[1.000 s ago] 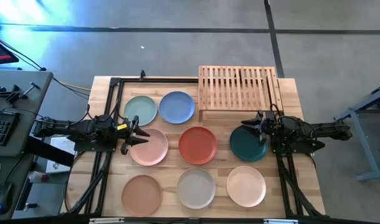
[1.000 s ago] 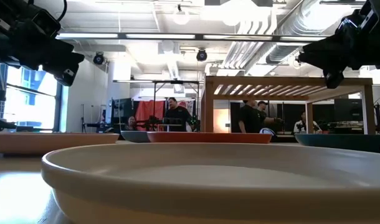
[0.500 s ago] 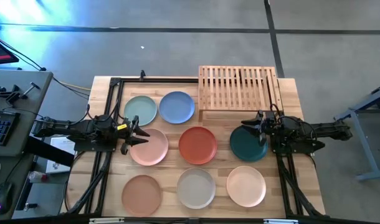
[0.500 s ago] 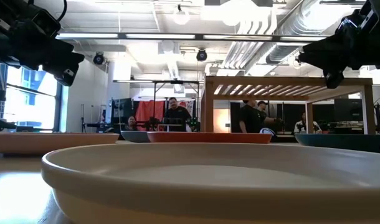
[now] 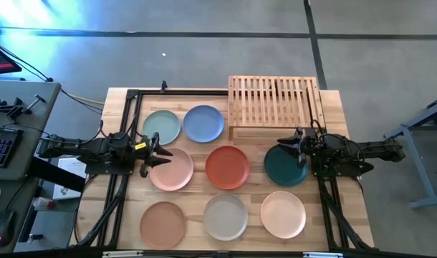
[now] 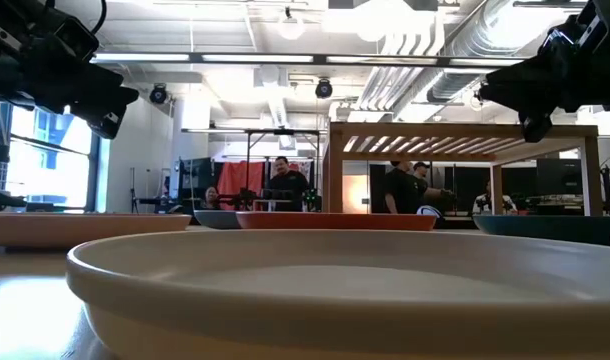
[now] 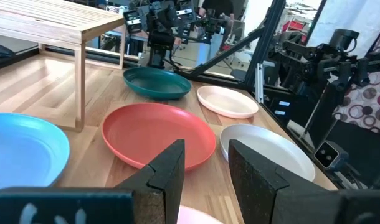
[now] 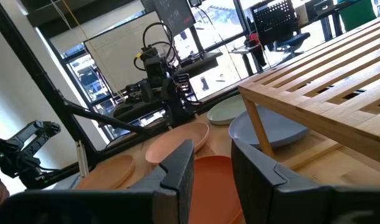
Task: Place and stack plates onto a shelf
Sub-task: Put the orange plate on the shelf
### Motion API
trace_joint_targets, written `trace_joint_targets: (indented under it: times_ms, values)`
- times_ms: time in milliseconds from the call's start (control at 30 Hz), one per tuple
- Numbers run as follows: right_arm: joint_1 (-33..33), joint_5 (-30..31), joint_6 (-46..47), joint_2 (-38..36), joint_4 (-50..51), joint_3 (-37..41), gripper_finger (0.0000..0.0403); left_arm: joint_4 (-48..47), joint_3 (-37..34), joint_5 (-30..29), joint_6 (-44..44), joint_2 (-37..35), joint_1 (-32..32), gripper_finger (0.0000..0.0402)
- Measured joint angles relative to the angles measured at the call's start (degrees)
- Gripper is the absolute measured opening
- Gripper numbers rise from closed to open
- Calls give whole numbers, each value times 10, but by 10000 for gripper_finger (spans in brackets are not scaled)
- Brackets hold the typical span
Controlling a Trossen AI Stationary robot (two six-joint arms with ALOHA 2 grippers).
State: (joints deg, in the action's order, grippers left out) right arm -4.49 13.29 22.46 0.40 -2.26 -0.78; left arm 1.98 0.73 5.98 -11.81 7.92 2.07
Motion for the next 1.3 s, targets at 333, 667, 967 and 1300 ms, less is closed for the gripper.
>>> trace_joint_targets:
  times_ms: [333, 667, 967, 1300]
  values:
    - [0, 0, 0, 0, 0, 0, 92, 0, 0, -6, -64, 0, 0, 113]
    - [0, 0, 0, 0, 0, 0, 92, 4, 0, -24, -146, 0, 0, 113]
    - [0, 0, 0, 0, 0, 0, 92, 11, 0, -43, -255, 0, 0, 113]
    - [0, 0, 78, 0, -2, 0, 92, 13, 0, -53, -398, 0, 0, 113]
